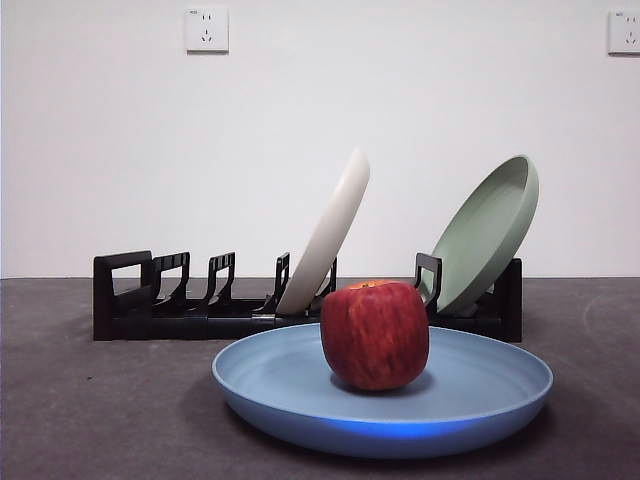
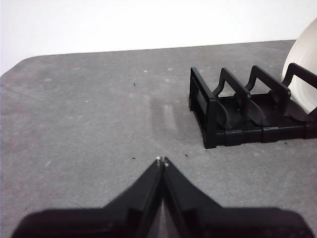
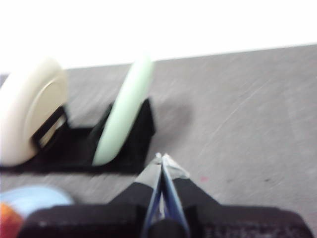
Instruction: Take the blue plate from the plate rack,put the plate on the table,take the apple from the table,put the apple in the plate
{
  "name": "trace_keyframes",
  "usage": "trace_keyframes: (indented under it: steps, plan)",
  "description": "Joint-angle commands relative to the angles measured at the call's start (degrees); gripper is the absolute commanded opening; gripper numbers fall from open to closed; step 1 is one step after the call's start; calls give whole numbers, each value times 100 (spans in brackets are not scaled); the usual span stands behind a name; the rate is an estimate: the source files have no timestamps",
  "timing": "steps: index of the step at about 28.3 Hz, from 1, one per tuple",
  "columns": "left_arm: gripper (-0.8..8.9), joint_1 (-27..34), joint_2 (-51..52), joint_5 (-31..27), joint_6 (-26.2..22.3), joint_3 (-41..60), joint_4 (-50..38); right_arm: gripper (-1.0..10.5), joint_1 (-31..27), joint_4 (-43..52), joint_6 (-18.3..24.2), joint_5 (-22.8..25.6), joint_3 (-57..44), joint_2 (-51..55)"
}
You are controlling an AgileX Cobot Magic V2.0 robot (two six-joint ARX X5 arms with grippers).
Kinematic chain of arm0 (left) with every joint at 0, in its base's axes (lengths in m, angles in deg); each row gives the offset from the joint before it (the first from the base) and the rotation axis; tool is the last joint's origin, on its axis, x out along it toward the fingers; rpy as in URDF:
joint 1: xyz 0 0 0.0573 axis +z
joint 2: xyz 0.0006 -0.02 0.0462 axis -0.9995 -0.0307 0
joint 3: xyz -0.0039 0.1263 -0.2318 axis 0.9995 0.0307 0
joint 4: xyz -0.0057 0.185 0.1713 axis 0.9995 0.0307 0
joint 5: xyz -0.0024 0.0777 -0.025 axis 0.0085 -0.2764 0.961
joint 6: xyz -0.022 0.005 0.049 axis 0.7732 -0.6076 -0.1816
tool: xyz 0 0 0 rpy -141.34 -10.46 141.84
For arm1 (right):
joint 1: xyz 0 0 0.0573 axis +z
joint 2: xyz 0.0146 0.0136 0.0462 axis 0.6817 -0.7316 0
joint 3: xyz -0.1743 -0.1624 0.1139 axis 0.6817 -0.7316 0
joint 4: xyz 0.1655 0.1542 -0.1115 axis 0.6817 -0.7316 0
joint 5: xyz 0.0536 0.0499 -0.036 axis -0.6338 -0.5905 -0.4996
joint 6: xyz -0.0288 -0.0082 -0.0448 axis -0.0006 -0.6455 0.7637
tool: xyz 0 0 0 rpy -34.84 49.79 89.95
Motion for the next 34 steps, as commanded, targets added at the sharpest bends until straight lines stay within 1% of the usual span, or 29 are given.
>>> trace_keyframes:
  steps: [1, 6, 13, 34]
  plan:
    - [-3, 15, 15, -13, -24, 79, -26, -11, -31, 258, 48, -2, -455, 363]
    - [-3, 15, 15, -13, -24, 79, -26, -11, -31, 310, 24, -7, -1054, 898]
    - [-3, 15, 15, -13, -24, 79, -28, -11, -28, 313, -63, -4, -1346, 916]
    - [-3, 15, 15, -13, -24, 79, -31, 1, -28, 332, -61, 35, -1346, 883]
